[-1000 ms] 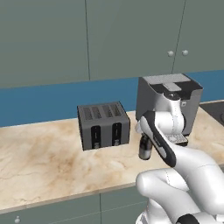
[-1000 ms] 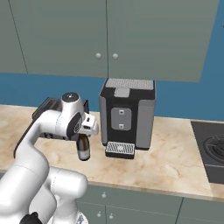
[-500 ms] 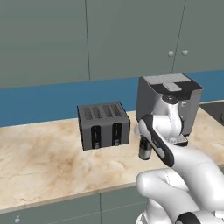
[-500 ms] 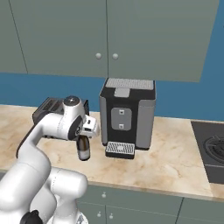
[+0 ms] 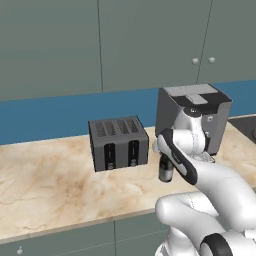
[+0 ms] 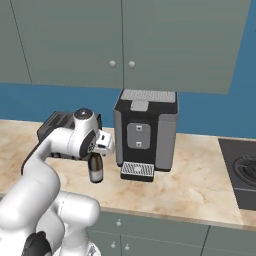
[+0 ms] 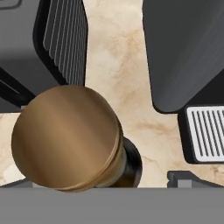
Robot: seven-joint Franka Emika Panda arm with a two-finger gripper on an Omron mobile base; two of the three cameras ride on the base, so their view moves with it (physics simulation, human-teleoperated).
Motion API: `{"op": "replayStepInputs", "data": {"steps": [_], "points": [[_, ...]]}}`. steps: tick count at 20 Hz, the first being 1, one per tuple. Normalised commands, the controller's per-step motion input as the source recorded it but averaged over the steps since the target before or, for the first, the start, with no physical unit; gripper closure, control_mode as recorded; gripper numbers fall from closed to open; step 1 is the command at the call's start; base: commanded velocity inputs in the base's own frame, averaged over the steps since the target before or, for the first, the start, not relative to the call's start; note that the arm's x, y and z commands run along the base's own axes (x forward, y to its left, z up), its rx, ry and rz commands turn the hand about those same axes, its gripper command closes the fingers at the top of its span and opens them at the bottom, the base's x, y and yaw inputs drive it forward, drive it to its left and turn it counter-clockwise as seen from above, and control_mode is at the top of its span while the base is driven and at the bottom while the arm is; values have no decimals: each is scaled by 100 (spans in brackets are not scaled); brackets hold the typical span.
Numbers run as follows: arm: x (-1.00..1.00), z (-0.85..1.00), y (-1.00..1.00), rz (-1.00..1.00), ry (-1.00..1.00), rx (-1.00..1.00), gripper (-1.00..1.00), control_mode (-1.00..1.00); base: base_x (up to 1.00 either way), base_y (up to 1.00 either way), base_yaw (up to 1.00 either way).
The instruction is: Place the drinks on the dining counter in a tight cluster.
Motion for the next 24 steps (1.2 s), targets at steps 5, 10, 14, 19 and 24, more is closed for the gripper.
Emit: {"op": "replayStepInputs", "data": {"steps": [5, 10, 14, 19, 24], "points": [[2, -3, 0, 0, 0, 0, -100, -100, 0, 0, 0], [0, -4, 0, 0, 0, 0, -100, -100, 0, 0, 0], [0, -18, 0, 0, -7, 0, -100, -100, 0, 0, 0], [0, -18, 0, 0, -12, 0, -100, -100, 0, 0, 0], [0, -5, 0, 0, -16, 0, -100, -100, 0, 0, 0]]}}
